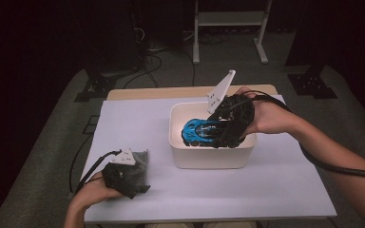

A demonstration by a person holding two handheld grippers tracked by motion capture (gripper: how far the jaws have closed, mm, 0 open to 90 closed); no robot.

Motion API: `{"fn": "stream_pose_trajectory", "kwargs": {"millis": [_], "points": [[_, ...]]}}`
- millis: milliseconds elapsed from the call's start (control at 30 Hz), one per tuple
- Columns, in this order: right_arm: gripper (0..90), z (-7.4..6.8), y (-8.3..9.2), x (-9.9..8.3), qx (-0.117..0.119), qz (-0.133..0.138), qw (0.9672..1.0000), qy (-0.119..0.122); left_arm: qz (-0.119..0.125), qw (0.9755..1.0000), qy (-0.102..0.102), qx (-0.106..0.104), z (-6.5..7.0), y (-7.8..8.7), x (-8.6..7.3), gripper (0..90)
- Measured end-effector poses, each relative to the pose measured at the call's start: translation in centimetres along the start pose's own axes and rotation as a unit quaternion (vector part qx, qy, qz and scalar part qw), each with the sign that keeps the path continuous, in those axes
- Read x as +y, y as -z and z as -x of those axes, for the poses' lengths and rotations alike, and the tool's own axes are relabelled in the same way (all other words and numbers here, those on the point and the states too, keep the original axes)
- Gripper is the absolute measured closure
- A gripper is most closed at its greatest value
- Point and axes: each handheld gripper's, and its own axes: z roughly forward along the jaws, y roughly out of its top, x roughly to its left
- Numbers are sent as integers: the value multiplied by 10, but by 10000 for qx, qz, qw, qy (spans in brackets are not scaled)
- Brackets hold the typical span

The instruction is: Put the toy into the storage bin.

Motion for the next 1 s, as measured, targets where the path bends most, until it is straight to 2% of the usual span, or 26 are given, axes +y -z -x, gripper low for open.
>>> {"fn": "stream_pose_trajectory", "kwargs": {"millis": [300, 433, 1000], "points": [[252, 28, -4, -6, -50, 33, 9997, -219, -11, 10000, -9, 8, 0, 0, 0, 45], [252, 38, -9, -9, -44, 18, 9997, -233, -19, 10000, -20, 16, 0, 0, 0, 45], [252, 59, -26, -25, -39, -33, 9989, -468, -52, 10000, -23, 54, 0, -2, 0, 45]]}}
